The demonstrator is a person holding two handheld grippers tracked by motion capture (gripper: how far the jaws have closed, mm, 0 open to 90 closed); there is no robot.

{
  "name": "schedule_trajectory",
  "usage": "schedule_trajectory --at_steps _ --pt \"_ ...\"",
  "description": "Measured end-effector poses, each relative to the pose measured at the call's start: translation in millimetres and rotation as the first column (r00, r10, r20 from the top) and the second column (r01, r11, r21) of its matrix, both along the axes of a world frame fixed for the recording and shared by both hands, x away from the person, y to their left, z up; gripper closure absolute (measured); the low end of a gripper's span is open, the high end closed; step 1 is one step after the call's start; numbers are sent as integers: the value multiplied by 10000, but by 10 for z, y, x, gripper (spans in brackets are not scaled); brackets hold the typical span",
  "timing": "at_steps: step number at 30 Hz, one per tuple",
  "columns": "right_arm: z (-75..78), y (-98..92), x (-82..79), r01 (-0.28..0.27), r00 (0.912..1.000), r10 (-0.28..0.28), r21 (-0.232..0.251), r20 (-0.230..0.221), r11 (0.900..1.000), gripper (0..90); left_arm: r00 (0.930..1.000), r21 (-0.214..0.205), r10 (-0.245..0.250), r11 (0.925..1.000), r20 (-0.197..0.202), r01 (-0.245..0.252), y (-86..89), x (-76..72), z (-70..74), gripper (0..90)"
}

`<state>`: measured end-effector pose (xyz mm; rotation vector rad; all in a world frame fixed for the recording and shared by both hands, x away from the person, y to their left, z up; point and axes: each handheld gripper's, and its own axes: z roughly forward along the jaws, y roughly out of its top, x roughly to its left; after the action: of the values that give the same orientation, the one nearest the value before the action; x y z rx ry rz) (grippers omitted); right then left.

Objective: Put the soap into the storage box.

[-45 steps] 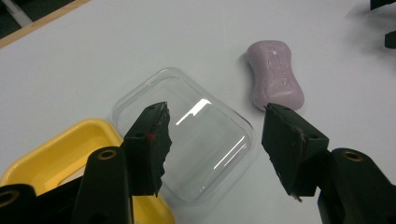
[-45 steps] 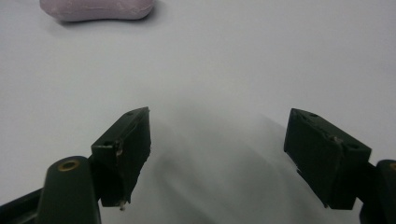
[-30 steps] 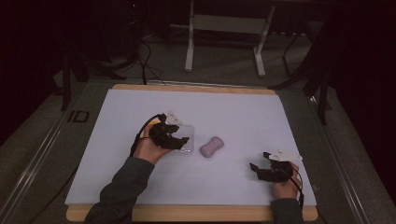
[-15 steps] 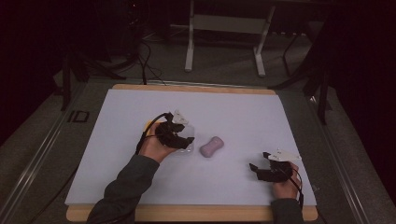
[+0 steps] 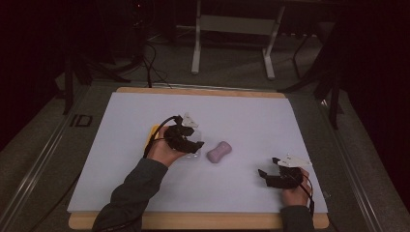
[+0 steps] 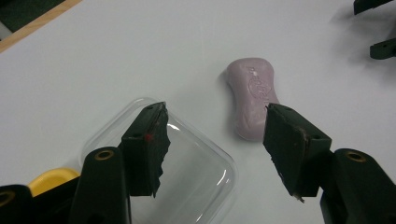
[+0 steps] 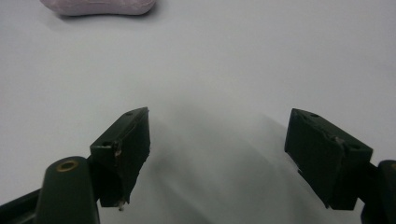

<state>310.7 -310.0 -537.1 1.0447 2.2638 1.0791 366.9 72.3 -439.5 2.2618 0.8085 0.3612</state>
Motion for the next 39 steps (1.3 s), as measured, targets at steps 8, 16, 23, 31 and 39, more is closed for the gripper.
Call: schedule_trajectory --at_steps 8,16,23,31,39 --pt "0 -2 0 -9 10000 9 10 10 10000 218 10000 47 -66 10000 -36 66 -54 20 -7 407" --pt "1 -3 0 -5 10000 5 18 10 10000 216 9999 135 -145 9998 -74 146 -110 39 -11 406" --pt "1 -4 0 1 10000 -1 25 16 10000 216 9997 169 -206 9996 -154 209 -164 57 -26 406" --pt "1 -6 0 12 10000 -12 64 21 10000 214 9993 336 -305 9989 -204 312 -226 100 -37 405" --pt "1 -6 1 0 10000 0 44 27 10000 214 9990 406 -373 9984 -253 383 -287 123 -68 403"
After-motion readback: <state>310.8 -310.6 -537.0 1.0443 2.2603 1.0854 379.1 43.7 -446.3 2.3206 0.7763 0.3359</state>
